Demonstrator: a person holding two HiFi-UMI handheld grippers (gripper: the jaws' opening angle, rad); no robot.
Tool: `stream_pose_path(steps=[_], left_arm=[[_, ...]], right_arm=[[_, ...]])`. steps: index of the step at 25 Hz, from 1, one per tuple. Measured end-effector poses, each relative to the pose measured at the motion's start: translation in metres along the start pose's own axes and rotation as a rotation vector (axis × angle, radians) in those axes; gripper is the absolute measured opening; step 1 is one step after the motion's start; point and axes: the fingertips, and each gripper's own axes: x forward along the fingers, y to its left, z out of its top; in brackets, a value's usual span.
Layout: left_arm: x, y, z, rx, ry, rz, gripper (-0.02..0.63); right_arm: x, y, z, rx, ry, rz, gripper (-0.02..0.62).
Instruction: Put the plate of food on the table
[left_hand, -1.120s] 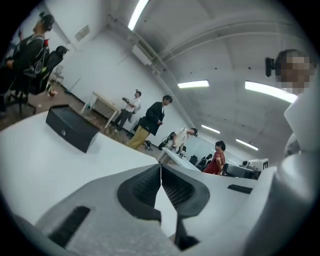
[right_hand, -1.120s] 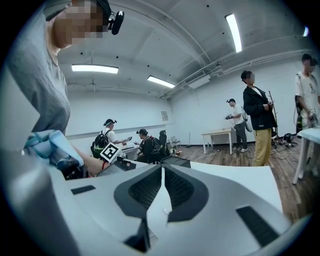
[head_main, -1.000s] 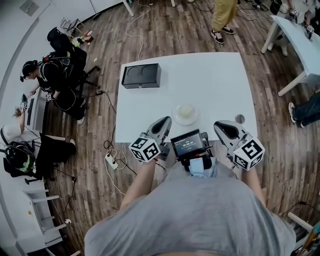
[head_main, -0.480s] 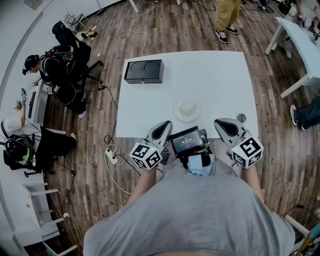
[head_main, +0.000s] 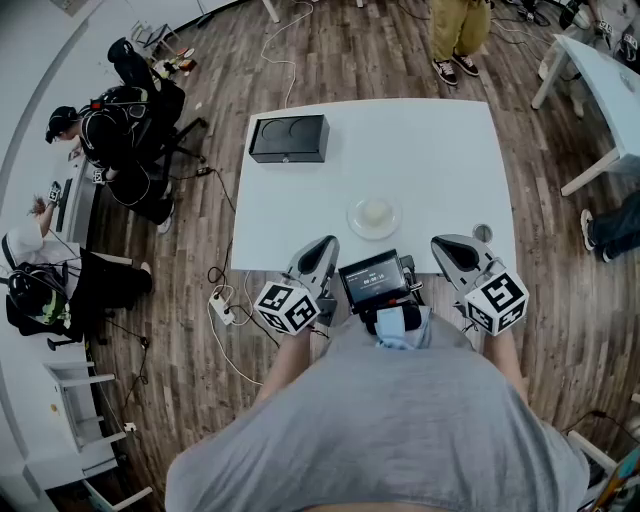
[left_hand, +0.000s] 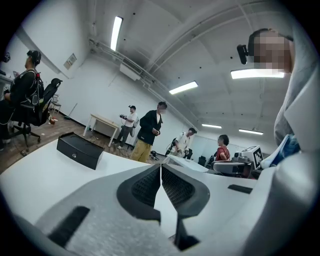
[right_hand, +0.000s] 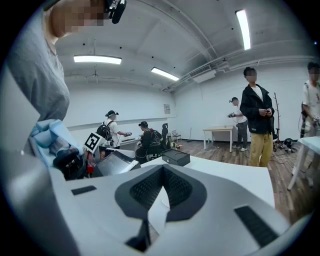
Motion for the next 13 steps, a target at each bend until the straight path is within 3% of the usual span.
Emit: stream_pose_path(steps=[13], left_arm=[[0.0021,0.0017,-0.0021,-0.022,0.010,-0.024,0.021]], right_arm=[[-0.0013,-0.0030,-0.0024,0.001,0.007,-0.014,0.029]])
